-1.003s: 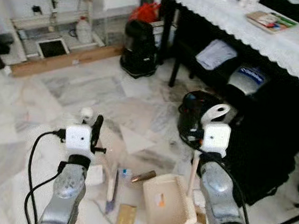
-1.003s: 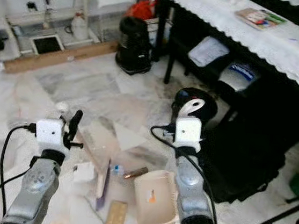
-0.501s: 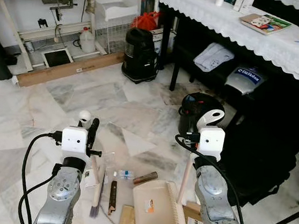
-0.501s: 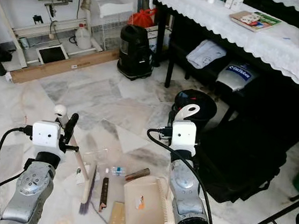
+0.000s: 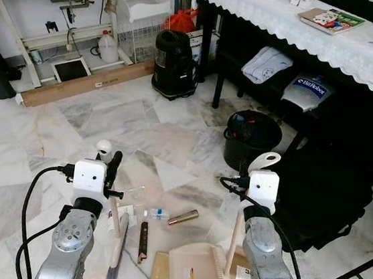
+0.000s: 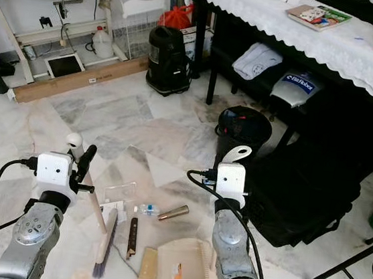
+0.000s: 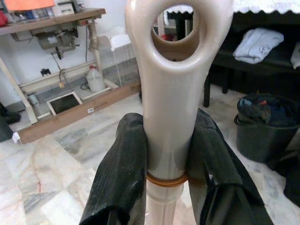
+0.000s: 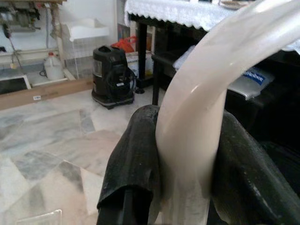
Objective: Sweep floor
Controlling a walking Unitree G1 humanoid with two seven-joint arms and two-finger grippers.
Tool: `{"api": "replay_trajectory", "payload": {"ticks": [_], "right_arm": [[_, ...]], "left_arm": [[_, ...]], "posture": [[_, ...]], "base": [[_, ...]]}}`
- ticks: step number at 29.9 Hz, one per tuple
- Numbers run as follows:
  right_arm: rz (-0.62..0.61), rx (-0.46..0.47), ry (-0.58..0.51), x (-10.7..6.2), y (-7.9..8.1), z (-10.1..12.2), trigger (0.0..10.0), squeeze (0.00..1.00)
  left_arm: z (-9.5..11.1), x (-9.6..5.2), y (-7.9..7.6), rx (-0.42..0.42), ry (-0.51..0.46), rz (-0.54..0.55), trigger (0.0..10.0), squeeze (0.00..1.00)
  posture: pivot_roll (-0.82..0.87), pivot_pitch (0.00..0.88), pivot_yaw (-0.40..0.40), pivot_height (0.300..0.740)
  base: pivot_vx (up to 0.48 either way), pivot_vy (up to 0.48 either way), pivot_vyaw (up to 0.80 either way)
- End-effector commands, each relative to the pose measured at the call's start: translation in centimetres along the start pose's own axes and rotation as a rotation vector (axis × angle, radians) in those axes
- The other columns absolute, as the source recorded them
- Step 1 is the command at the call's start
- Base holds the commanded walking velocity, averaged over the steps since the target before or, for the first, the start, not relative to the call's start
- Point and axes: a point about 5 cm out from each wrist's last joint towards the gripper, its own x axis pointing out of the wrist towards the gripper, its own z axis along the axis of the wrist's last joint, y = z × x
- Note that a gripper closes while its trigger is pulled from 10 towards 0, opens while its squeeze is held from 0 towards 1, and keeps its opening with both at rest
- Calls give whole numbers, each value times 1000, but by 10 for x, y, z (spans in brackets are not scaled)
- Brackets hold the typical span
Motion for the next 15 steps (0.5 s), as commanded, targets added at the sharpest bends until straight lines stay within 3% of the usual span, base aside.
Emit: {"api": "replay_trajectory", "payload": {"ticks": [1,15], "right_arm": [[-3,-6,-27,2,0,4,10000,0],[-10,-76,-78,1,-10,8,10000,0]], "left_arm": [[9,0,3,16,-33,-7,10000,0],[10,-2,3,14,-25,-13,10000,0]], "posture": [[127,156,52,740],[113,162,46,740]], "base": [[0,0,0],[0,0,0]]}}
